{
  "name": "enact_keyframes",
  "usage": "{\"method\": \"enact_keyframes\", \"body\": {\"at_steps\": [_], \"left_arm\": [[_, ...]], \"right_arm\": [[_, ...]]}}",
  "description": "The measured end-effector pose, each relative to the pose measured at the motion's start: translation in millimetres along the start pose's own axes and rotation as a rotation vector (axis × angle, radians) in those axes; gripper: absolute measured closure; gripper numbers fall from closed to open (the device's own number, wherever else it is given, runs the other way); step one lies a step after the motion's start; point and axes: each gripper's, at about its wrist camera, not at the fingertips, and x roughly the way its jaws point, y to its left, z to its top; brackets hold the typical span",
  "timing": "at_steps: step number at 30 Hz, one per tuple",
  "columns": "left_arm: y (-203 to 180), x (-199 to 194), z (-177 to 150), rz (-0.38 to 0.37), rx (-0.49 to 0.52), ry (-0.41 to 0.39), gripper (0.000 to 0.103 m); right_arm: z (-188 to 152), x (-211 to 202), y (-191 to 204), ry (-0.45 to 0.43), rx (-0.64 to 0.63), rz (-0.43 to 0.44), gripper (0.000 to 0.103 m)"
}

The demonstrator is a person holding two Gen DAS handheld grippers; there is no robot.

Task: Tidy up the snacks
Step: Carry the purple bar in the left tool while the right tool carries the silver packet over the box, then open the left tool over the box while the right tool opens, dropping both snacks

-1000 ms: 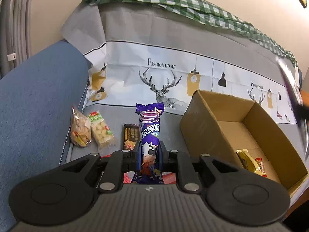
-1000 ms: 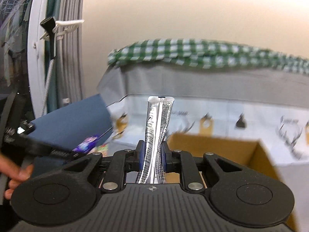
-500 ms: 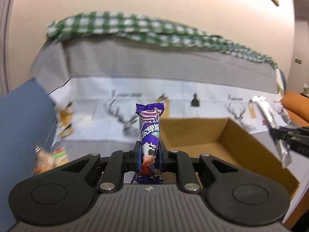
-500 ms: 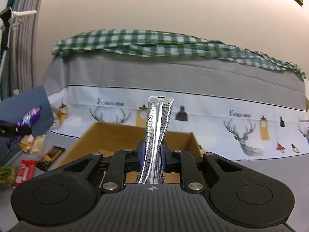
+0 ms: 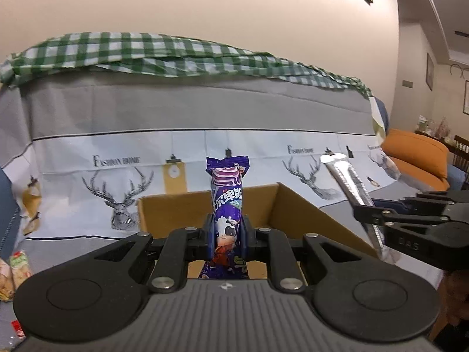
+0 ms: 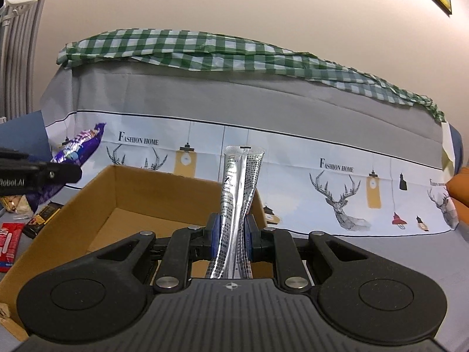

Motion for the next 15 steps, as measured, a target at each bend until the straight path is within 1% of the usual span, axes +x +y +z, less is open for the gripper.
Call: {"method": "enact_keyframes", "body": {"at_steps": [3,9,15], "left_arm": [[-5.1,5.1,-2.4,-0.011,0.011,0.008,0.085],[-6.7,11.8,-4.7,-0.029,0.000,0.026,0.085],[-6.1,12.5,-1.6,-0.036,-0.014,0.021,0.085]], "right_arm": [[0.8,4.1,1.4,0.008,0.011,-0.004,0.085],[4.7,12.4,11.0,0.017,0.028,0.008,0.085],[7.9,15.1,17.6,0.015,0.036,0.015,0.085]]}}
